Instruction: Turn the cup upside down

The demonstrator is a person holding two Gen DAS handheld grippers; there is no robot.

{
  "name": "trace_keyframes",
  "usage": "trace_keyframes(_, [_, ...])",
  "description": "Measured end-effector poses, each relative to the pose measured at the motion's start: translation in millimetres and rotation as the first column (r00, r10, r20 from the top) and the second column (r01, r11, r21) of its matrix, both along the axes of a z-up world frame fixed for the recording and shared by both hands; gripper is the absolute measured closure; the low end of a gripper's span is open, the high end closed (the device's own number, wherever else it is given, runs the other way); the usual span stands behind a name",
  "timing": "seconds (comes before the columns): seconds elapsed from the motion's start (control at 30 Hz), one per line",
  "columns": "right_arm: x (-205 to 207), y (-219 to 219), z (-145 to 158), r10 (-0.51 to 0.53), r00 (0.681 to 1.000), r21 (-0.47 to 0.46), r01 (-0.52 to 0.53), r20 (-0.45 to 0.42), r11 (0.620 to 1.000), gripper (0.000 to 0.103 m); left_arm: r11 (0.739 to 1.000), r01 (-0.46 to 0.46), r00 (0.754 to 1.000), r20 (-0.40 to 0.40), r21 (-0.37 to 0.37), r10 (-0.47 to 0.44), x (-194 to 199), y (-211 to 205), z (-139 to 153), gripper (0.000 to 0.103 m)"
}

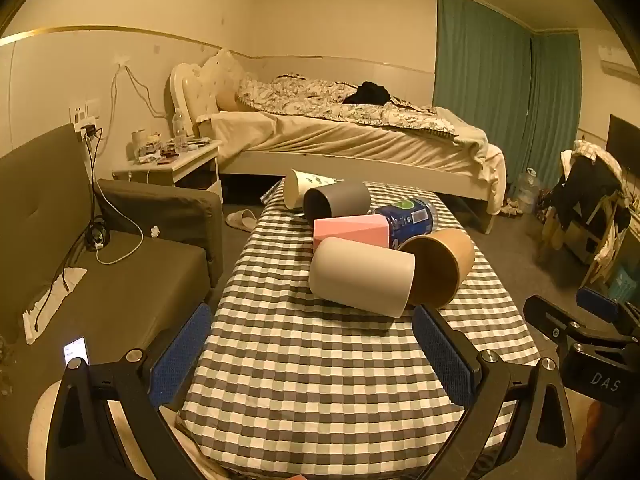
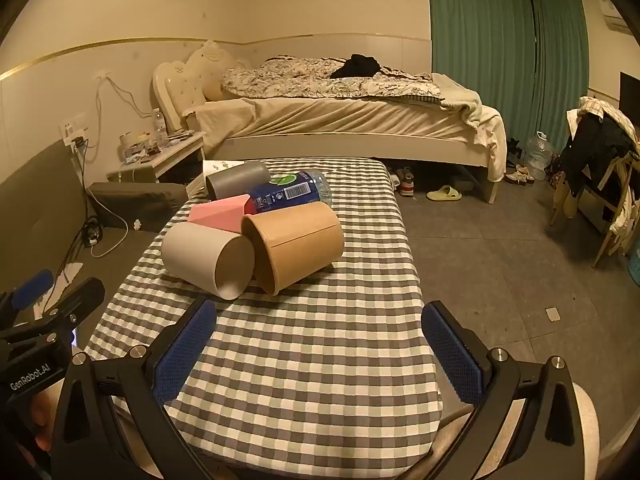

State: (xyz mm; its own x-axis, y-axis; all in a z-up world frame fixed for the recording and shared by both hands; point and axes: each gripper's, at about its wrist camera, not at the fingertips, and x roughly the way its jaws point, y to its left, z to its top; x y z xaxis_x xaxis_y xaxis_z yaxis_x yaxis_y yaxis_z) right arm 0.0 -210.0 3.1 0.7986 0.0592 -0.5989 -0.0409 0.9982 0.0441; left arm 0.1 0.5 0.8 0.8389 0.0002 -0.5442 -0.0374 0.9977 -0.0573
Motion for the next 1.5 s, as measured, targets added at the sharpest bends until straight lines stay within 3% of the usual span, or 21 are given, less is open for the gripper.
trace_keyframes(1.5, [3.0,-0.4,-6.5,-0.003,1.0,-0.001,0.003,-0.017,1.0,0.0,1.0,-0.001,1.0,0.009,0.003,0.001,-0.8,2.6,-3.5,0.0])
